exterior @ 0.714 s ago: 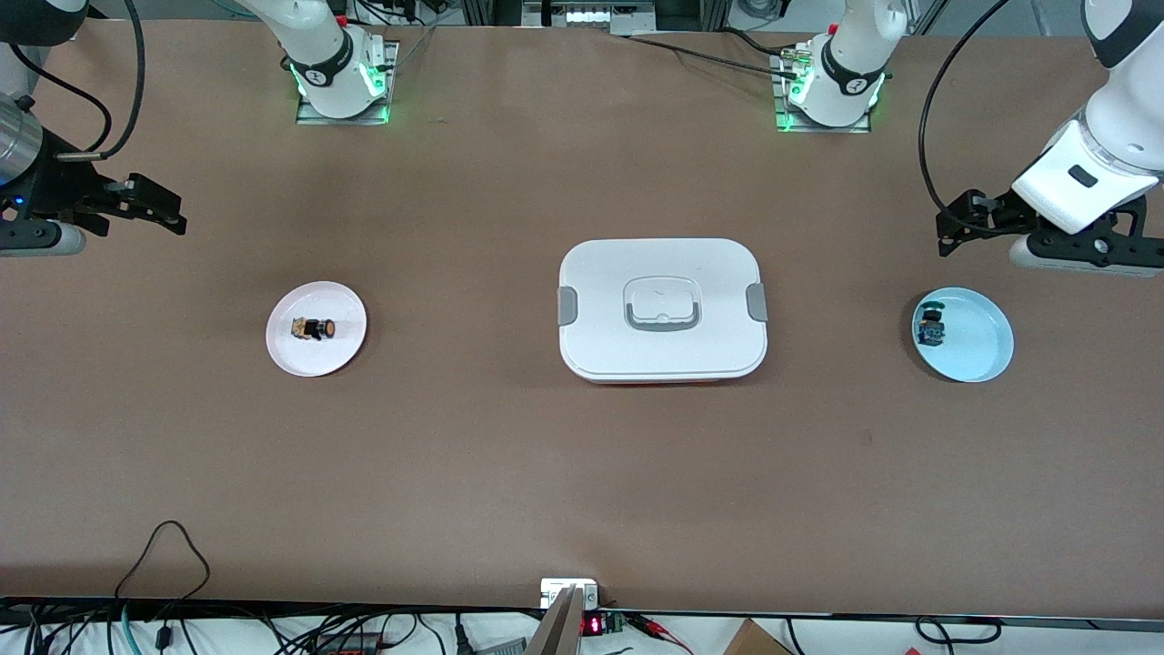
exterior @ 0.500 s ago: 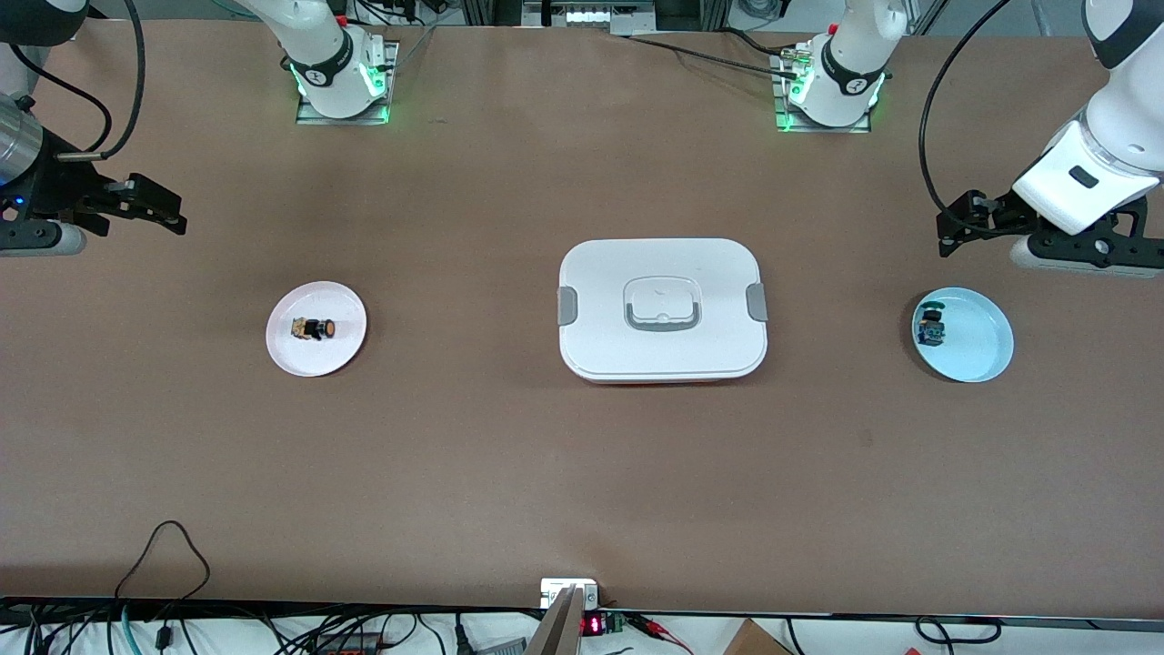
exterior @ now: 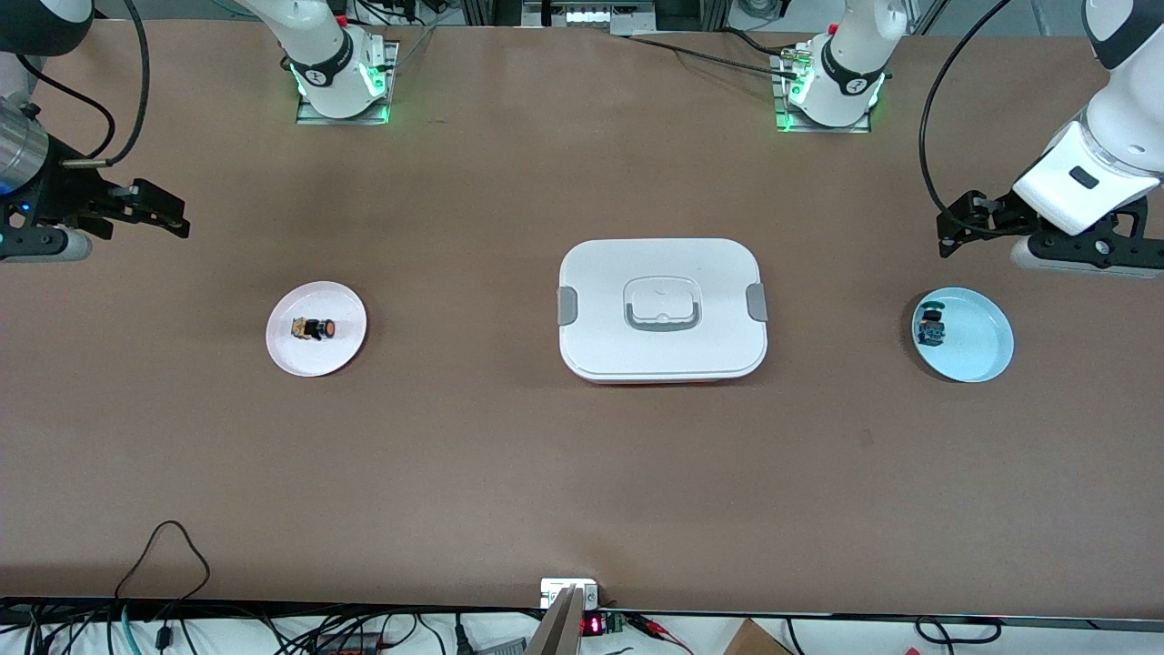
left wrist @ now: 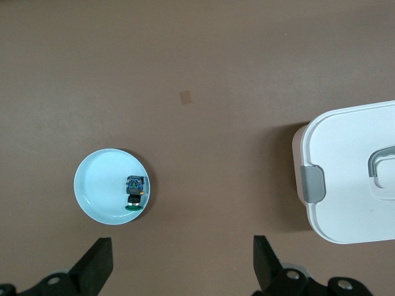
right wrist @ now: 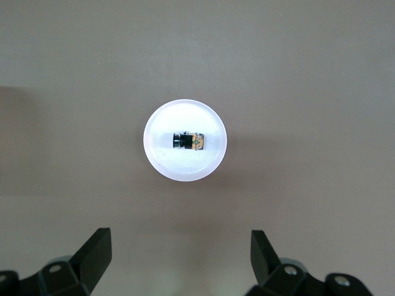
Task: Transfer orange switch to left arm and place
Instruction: 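Move the right gripper toward the orange switch on the white plate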
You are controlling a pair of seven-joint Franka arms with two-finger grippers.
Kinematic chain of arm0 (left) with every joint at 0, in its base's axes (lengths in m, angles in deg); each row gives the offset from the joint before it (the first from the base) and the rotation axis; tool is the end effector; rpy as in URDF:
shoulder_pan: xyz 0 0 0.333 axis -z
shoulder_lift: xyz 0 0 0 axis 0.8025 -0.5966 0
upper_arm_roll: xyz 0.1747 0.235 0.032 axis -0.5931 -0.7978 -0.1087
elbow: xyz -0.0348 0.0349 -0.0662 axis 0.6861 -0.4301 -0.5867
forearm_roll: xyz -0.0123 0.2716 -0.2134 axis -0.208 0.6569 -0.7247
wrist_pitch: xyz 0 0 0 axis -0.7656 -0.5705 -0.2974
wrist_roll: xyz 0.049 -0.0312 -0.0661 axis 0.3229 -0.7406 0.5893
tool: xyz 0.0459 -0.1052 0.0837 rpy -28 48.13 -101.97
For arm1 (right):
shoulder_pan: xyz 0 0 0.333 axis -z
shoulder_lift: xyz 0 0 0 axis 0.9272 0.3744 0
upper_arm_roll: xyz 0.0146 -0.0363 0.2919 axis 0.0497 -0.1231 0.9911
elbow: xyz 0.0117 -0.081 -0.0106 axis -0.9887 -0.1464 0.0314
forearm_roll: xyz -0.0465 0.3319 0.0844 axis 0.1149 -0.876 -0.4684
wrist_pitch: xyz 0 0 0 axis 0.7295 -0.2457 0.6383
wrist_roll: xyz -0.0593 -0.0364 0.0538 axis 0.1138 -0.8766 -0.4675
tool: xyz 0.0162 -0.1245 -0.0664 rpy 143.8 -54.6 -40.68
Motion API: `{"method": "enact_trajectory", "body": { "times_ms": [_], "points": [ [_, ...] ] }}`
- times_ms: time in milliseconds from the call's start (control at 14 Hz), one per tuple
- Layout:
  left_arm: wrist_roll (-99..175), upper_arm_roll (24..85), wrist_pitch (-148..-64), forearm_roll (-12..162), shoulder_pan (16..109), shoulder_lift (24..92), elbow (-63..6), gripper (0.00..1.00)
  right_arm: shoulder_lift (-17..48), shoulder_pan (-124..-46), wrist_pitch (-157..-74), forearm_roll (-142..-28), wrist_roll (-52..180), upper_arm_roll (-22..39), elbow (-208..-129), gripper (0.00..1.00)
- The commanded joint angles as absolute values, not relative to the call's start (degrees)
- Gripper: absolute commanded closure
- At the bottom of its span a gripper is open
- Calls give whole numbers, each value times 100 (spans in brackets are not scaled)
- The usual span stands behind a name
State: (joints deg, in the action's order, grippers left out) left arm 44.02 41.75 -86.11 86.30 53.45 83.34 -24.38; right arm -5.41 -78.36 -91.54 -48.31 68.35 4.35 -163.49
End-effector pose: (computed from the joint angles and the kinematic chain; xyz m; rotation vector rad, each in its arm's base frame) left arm 0.5165 -0.0456 0.5340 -3.0990 0.1496 -0.0400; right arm 0.5126 0.0104 0.5212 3.1325 0.0452 -0.1252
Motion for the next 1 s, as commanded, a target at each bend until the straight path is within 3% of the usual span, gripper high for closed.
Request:
{"method": "enact_trajectory", "body": {
  "times_ms": [0, 571, 929],
  "points": [
    [4539, 4162, -8488, 8544, 5320, 8244, -2238, 0, -228, -7794, -9140, -4795, 6847, 428, -16272, 0],
    [4539, 4153, -8488, 8544, 5320, 8244, -2238, 0, 256, -7627, -9272, -4882, 6803, 410, -16281, 0],
    [4530, 4153, -8488, 8544, 5320, 8244, -2230, 0, 389, -7671, -10192, -4865, 6803, 419, -16893, 0]
  ]
}}
